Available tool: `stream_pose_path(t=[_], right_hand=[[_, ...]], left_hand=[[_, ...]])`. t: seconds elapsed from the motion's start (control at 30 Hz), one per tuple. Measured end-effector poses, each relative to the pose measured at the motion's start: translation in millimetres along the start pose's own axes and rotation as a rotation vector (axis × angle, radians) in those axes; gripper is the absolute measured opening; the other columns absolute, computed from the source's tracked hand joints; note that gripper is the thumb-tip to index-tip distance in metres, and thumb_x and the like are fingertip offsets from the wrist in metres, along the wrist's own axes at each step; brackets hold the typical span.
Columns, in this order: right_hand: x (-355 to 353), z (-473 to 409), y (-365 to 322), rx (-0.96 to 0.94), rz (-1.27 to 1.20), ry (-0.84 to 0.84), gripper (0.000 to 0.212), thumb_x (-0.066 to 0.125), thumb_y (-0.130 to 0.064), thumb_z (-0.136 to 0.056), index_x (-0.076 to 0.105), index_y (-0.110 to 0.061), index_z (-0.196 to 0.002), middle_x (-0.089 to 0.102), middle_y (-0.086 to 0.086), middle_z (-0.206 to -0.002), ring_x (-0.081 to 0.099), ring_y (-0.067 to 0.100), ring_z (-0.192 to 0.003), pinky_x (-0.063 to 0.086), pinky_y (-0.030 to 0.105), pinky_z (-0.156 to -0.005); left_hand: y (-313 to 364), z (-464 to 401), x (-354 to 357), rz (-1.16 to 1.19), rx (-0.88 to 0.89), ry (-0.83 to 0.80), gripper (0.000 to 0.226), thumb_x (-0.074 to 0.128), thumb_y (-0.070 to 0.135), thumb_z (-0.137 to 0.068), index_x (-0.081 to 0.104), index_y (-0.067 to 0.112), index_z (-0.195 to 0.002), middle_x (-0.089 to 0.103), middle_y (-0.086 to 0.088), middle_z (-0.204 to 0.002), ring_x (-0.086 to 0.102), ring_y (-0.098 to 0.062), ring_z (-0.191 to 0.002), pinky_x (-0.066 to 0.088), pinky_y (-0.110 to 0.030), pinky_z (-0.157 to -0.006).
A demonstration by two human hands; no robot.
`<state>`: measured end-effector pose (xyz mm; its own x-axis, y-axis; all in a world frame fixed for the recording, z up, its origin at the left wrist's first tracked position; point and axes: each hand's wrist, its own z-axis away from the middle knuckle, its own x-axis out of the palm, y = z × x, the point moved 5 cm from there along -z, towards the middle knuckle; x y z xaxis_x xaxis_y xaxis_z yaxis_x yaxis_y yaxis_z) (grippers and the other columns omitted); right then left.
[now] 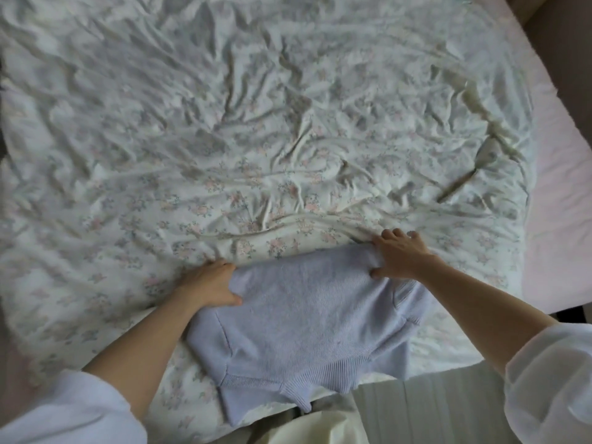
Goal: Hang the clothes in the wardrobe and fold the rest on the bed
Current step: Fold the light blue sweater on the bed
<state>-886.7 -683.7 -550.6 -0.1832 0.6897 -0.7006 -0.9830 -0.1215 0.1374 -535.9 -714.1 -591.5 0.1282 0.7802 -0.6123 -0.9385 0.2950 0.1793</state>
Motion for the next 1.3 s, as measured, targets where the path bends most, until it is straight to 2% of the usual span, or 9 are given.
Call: stream_pose_path(t=[0.17, 0.23, 0.33, 0.47, 0.73, 0.93, 1.03, 1.17, 1.3], right_hand=[[9, -1, 5, -0.116, -0.110, -0.106, 0.089, 0.064, -0.047, -0.077, 0.016, -0.028, -0.148, 0.048, 0.002, -0.125, 0.043, 0.022, -0.119, 0.039, 0.036, -0.092], [2, 2, 5, -0.174, -0.102, -0.095, 0.083, 0.059, -0.037, -0.078, 0.012, -0.042, -0.145, 0.056, -0.001, -0.099, 0.053, 0.022, -0.100, 0.043, 0.030, -0.079], [-17, 4, 7, -0.229, -0.126, -0.090, 0.026, 0.059, -0.033, -0.072, 0.046, -0.035, -0.094, 0.048, -0.010, -0.072, 0.053, 0.018, -0.077, 0.040, 0.026, -0.061], [-60, -5, 24, -0.260, -0.209, -0.125, 0.024, 0.062, -0.038, -0.070, 0.043, -0.028, -0.081, 0.052, -0.009, -0.076, 0.051, 0.013, -0.072, 0.036, 0.028, -0.060], [-143, -52, 60, -0.014, -0.301, 0.219, 0.028, 0.059, -0.036, -0.078, 0.052, -0.026, -0.103, 0.061, -0.001, -0.096, 0.051, 0.019, -0.085, 0.035, 0.029, -0.064], [-85, -64, 70, 0.210, -0.881, 0.233, 0.069, 0.063, -0.025, -0.087, 0.028, -0.011, -0.145, 0.032, 0.018, -0.146, 0.032, 0.037, -0.132, 0.031, 0.043, -0.106], [-50, -54, 75, 0.401, -1.017, 0.226, 0.072, 0.063, -0.035, -0.085, 0.030, -0.005, -0.141, 0.036, 0.021, -0.141, 0.038, 0.039, -0.127, 0.034, 0.046, -0.104], [-13, -34, 72, 0.602, -1.254, 0.241, 0.057, 0.065, -0.036, -0.084, 0.047, 0.005, -0.119, 0.059, 0.023, -0.113, 0.058, 0.034, -0.102, 0.044, 0.037, -0.078], [10, -22, 49, 0.651, -1.383, 0.201, 0.052, 0.065, -0.038, -0.083, 0.048, -0.001, -0.115, 0.060, 0.017, -0.106, 0.059, 0.031, -0.098, 0.049, 0.040, -0.082]], left_hand=[[6, 9, -3, 0.037, -0.029, 0.012, 0.052, 0.067, 0.044, -0.078, 0.048, 0.018, -0.119, 0.057, -0.001, -0.120, 0.057, -0.020, -0.104, 0.047, -0.031, -0.083], [11, 17, -6, 0.022, -0.033, 0.031, 0.039, 0.064, 0.042, -0.082, 0.050, 0.019, -0.110, 0.059, -0.001, -0.113, 0.057, -0.020, -0.099, 0.046, -0.030, -0.079], [16, 32, -22, 0.029, -0.083, 0.019, 0.034, 0.063, 0.043, -0.080, 0.051, 0.021, -0.103, 0.061, 0.002, -0.103, 0.056, -0.016, -0.086, 0.041, -0.026, -0.067], [15, 42, -61, 0.157, -0.136, -0.015, 0.036, 0.066, 0.044, -0.077, 0.050, 0.024, -0.102, 0.061, 0.005, -0.106, 0.053, -0.011, -0.084, 0.038, -0.025, -0.063], [10, 25, -156, 0.092, -0.327, 0.433, 0.041, 0.052, 0.041, -0.093, 0.042, 0.020, -0.126, 0.061, -0.004, -0.116, 0.059, -0.025, -0.099, 0.043, -0.031, -0.072], [50, 0, -107, -0.001, -0.305, 0.370, 0.074, 0.047, 0.049, -0.092, 0.005, 0.031, -0.150, 0.000, -0.006, -0.158, 0.007, -0.031, -0.144, 0.015, -0.051, -0.115], [91, -10, -69, 0.026, -0.145, 0.298, 0.078, 0.046, 0.055, -0.090, -0.003, 0.041, -0.149, -0.020, -0.002, -0.157, -0.014, -0.032, -0.144, 0.010, -0.058, -0.113], [139, -19, -25, -0.003, 0.006, 0.144, 0.081, 0.046, 0.061, -0.086, -0.006, 0.045, -0.147, -0.030, -0.001, -0.154, -0.026, -0.036, -0.140, 0.009, -0.065, -0.110], [154, -25, -3, 0.012, 0.005, 0.072, 0.079, 0.044, 0.062, -0.087, -0.008, 0.047, -0.145, -0.033, -0.001, -0.152, -0.027, -0.036, -0.139, 0.010, -0.068, -0.107]])
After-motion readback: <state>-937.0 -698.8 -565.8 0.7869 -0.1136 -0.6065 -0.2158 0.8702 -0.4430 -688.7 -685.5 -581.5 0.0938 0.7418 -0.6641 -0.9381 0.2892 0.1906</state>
